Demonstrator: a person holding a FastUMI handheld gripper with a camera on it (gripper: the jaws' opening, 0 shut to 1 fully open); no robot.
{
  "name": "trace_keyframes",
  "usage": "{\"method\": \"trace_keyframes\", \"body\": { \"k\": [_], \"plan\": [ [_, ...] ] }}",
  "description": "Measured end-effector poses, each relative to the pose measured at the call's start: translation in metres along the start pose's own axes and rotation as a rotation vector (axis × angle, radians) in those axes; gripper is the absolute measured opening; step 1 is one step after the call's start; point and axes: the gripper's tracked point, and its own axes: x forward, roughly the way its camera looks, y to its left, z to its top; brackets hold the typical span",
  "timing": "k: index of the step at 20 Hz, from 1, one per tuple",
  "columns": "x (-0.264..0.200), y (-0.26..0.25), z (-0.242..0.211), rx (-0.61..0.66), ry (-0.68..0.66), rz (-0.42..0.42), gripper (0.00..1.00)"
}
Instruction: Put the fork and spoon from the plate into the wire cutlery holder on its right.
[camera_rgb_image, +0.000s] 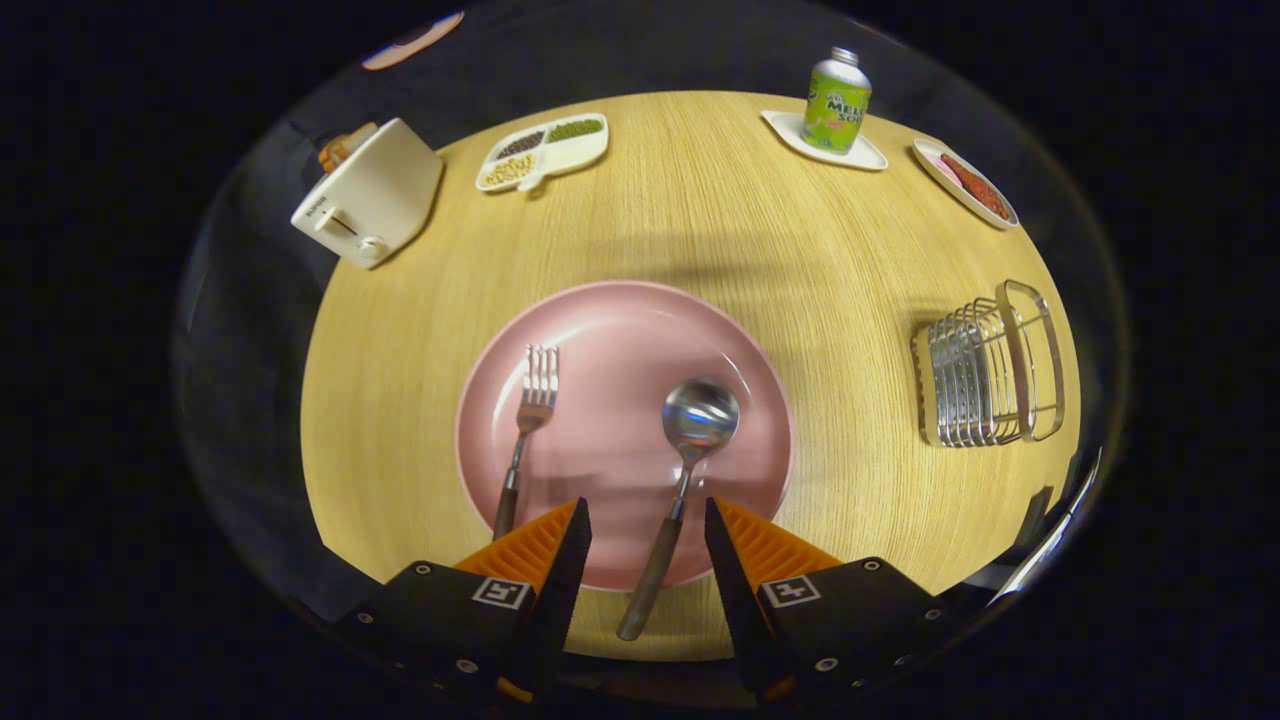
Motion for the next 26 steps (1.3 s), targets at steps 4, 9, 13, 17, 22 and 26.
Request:
{"method": "trace_keyframes", "body": {
  "k": [4,9,13,17,22,26],
  "plan": [
    [0.018,0.003,-0.013,0.014,0.091,-0.011,0.54],
    [0.024,-0.001,-0.009,0.012,0.089,-0.049,0.24],
    [0.017,-0.005,-0.004,-0.021,0.058,-0.028,0.08],
    [-0.009,-0.013,0.010,-0.088,-0.028,-0.006,0.05],
    [-0.054,-0.044,0.027,-0.083,-0.131,-0.015,0.05],
    [-0.085,-0.094,0.024,-0.036,-0.155,-0.053,0.05]
  ]
}}
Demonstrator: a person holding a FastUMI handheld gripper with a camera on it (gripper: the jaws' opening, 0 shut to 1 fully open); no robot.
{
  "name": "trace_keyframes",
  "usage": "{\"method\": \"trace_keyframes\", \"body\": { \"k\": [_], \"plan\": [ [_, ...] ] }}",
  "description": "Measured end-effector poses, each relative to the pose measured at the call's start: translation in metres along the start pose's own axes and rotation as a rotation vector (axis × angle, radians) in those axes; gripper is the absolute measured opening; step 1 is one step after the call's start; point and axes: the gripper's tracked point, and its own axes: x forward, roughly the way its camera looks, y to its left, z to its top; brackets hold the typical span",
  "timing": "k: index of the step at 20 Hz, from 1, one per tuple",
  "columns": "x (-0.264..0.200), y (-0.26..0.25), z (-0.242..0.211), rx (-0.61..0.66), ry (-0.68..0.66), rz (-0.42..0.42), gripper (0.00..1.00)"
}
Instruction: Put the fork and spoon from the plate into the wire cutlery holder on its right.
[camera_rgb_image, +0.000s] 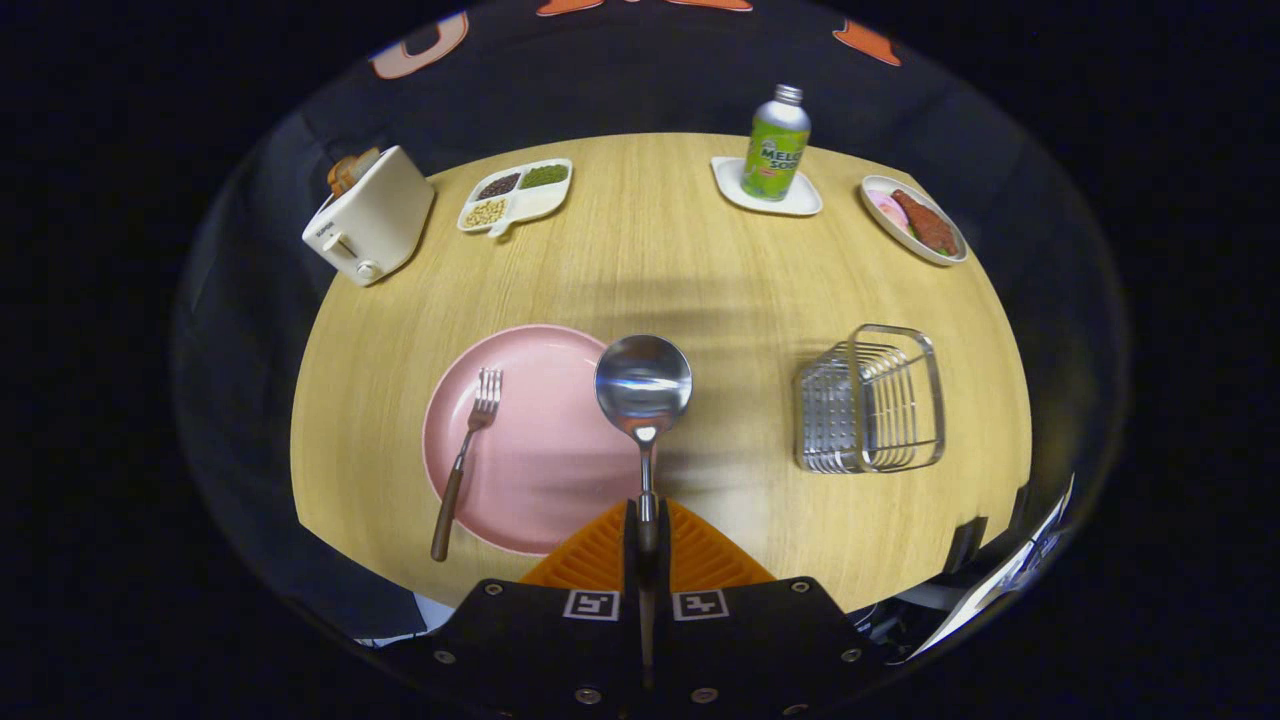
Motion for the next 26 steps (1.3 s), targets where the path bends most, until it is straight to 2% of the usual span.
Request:
{"method": "trace_keyframes", "body": {
  "k": [6,12,15,21,26],
  "plan": [
    [-0.018,-0.083,0.001,0.058,0.026,-0.078,0.05],
    [-0.018,-0.125,0.000,0.022,0.134,-0.096,0.05],
    [-0.018,-0.135,0.003,-0.023,0.199,-0.100,0.06],
    [-0.010,-0.141,0.011,-0.120,0.353,-0.053,0.07],
    [0.000,-0.142,0.024,-0.126,0.431,-0.032,0.08]
  ]
}}
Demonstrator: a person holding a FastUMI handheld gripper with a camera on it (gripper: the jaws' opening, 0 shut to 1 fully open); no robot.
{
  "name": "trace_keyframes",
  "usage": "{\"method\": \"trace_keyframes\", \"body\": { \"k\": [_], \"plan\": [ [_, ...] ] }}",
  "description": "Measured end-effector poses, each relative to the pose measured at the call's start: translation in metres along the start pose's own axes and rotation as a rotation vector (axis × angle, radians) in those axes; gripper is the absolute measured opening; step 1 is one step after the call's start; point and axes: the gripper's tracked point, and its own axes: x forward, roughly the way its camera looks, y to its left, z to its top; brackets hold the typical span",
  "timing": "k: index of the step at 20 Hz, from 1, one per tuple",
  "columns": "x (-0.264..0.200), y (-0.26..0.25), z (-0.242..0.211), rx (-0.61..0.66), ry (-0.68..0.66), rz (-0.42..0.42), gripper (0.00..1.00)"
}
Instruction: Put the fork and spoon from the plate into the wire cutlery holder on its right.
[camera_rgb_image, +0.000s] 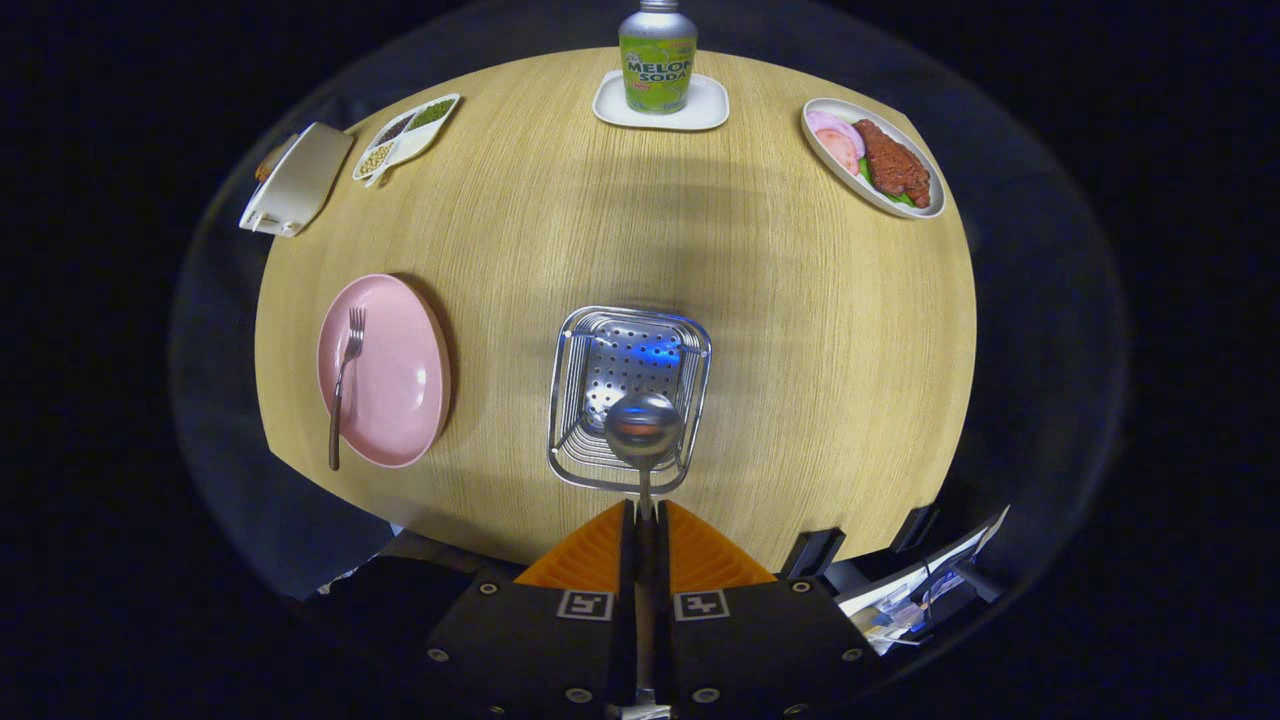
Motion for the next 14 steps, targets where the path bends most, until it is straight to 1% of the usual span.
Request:
{"method": "trace_keyframes", "body": {
  "k": [3,10,11,14],
  "plan": [
    [0.005,0.000,0.015,0.006,-0.014,-0.012,0.08],
    [0.006,0.001,0.043,0.062,-0.151,-0.058,0.11],
    [0.003,0.003,0.045,0.085,-0.176,-0.052,0.12],
    [-0.011,0.019,0.049,0.152,-0.262,0.004,0.12]
  ]
}}
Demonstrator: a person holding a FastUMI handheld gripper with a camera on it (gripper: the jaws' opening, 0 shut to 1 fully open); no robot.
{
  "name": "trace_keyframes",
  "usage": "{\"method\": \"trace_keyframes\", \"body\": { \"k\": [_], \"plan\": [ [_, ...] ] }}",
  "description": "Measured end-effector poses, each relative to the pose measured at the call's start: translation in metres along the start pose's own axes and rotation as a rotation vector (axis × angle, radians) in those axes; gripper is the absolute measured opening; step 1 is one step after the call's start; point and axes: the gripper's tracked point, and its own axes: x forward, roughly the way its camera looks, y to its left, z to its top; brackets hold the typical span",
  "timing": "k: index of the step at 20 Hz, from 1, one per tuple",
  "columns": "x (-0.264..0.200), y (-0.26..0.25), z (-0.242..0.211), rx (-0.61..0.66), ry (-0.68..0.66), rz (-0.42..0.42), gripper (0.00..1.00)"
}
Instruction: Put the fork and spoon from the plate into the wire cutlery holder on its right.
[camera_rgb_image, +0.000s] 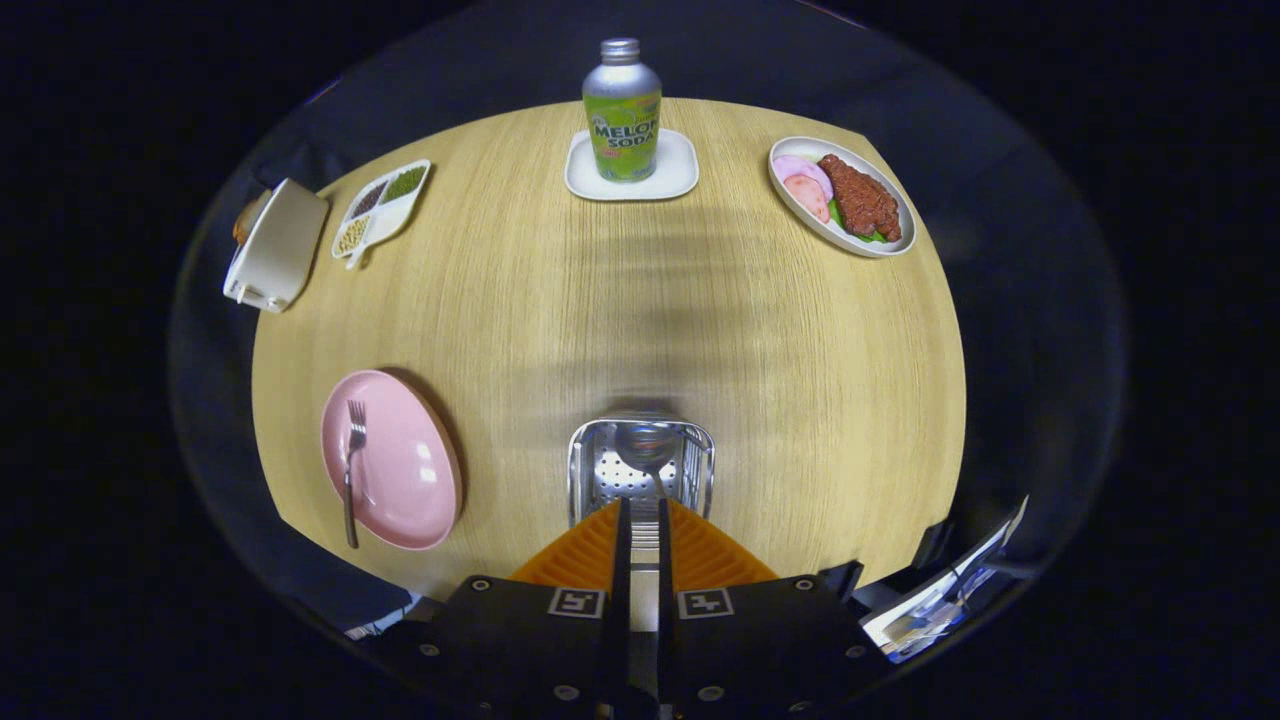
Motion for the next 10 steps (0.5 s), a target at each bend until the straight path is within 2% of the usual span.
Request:
{"method": "trace_keyframes", "body": {
  "k": [2,6,8,10],
  "plan": [
    [-0.011,0.010,0.002,0.007,-0.058,0.013,0.14],
    [-0.026,0.049,-0.005,0.038,-0.126,0.072,0.29],
    [-0.024,0.075,-0.015,0.017,-0.133,0.089,0.29],
    [-0.022,0.105,-0.028,0.004,-0.108,0.140,0.35]
  ]
}}
